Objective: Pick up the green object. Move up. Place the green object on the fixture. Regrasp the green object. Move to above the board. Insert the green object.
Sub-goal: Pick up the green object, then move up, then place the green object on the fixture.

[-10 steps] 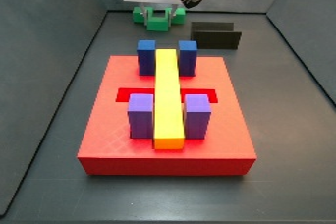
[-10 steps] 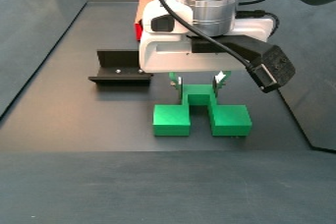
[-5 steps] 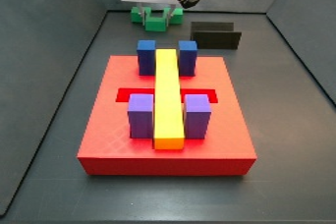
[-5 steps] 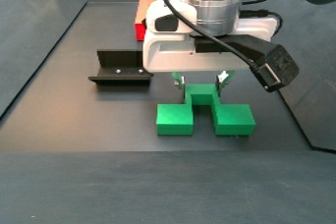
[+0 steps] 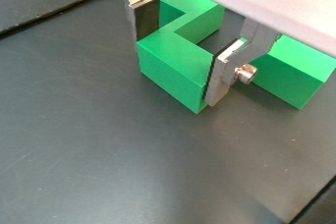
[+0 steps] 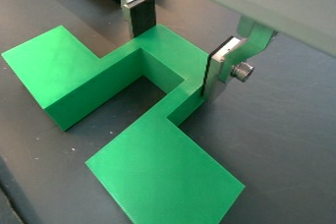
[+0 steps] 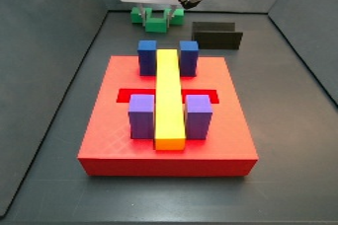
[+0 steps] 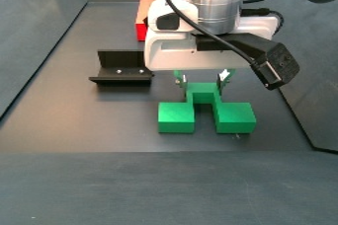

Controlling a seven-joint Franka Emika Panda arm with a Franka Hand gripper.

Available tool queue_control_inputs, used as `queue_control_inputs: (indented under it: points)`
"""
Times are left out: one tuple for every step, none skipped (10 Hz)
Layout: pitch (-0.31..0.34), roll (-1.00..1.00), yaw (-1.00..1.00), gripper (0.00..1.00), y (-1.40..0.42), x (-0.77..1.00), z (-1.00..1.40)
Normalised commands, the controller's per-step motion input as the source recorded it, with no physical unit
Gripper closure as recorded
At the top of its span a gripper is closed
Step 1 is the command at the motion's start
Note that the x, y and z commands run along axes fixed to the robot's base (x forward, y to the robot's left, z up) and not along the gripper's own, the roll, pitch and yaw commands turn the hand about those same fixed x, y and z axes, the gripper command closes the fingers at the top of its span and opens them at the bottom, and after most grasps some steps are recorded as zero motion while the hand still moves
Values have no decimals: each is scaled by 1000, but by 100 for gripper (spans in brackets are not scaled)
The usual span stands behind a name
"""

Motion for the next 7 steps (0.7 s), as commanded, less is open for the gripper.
queue_control_inputs:
  points:
    - [0, 0, 0, 100, 0, 0, 0]
    - [0, 0, 0, 100, 0, 0, 833]
    - [31, -4, -11, 100, -16, -34, 765]
    - [36, 27, -16, 100, -5, -41, 443]
    - [27, 43, -13, 100, -2, -14, 259]
    - [0, 71, 0, 100, -71, 0, 0]
    - [0, 811, 0, 100, -386, 0, 243]
